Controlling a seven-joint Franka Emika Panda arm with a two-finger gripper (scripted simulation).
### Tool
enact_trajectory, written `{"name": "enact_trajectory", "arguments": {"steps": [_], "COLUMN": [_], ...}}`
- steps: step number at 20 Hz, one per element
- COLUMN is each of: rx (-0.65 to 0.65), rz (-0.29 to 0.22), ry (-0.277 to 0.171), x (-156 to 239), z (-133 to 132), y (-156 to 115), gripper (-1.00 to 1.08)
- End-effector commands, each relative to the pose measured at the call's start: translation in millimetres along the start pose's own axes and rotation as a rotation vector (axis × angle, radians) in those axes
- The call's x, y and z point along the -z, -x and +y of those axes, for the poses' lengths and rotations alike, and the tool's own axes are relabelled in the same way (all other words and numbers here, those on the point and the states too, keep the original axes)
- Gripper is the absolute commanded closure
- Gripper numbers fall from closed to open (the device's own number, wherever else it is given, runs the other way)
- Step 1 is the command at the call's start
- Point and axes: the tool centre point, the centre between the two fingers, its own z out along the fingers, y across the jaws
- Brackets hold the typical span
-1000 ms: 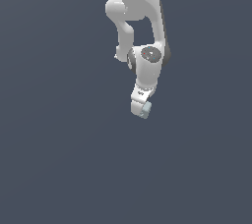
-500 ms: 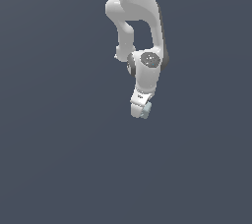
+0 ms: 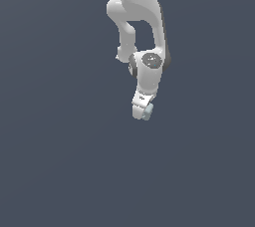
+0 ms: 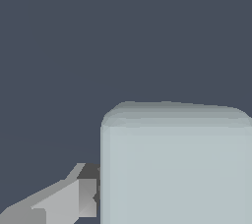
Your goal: Pick up the object and move it to a goal position.
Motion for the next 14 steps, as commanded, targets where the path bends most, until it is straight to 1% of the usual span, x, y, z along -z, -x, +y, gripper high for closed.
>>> {"name": "enact_trajectory", "arguments": {"steps": [1, 7, 14], "rx": [0.0, 0.0, 0.001], "rz": [0.0, 0.001, 0.002], "ry": [0.0, 0.0, -0.001], "x": [1, 15, 49], "z": [2, 20, 62], "y": [1, 12, 38], "gripper": [1.08, 1.08, 1.08]}}
